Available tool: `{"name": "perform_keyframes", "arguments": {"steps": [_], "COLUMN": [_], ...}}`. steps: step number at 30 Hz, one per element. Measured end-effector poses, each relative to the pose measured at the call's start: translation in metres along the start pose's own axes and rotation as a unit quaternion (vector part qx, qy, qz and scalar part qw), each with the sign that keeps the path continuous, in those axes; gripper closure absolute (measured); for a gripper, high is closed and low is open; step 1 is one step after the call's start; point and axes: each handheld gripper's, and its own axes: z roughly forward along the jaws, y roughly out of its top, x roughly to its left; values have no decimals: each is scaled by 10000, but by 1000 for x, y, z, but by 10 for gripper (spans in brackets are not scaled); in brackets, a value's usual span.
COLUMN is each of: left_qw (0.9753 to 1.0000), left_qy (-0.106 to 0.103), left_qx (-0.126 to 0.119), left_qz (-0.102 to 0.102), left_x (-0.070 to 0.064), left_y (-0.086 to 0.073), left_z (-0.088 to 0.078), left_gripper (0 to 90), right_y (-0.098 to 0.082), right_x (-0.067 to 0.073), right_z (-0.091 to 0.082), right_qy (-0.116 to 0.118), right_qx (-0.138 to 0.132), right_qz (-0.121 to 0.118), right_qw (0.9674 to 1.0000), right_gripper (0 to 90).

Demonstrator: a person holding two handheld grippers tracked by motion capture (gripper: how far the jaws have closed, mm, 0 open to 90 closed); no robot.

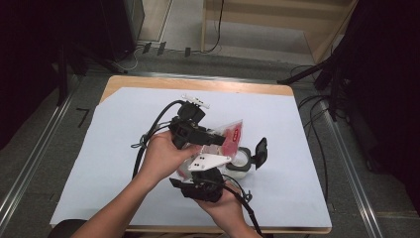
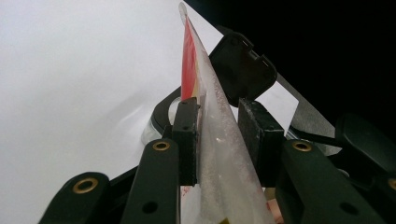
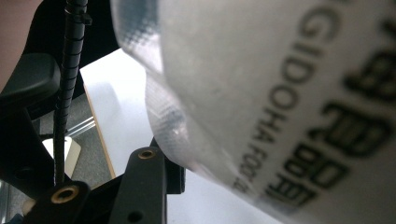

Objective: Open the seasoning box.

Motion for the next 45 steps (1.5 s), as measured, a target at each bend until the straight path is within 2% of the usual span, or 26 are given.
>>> {"name": "perform_keyframes", "arguments": {"steps": [26,29,45], "left_qw": [9999,9999,9999], "left_qy": [-66,-57,-145], "left_qx": [-81,-101,-83], "left_qz": [-29,9,-36], "left_x": [-2,-2,4], "left_y": [-1,0,4], "left_z": [0,-1,1], "left_gripper": [696,697,691], "right_y": [0,0,3], "right_x": [2,2,-1], "right_z": [0,0,1], "right_qy": [-20,-104,-65], "right_qx": [-25,-17,-61], "right_qz": [-28,-50,163], "right_qw": [10000,9999,9998], "right_gripper": [637,637,640]}}
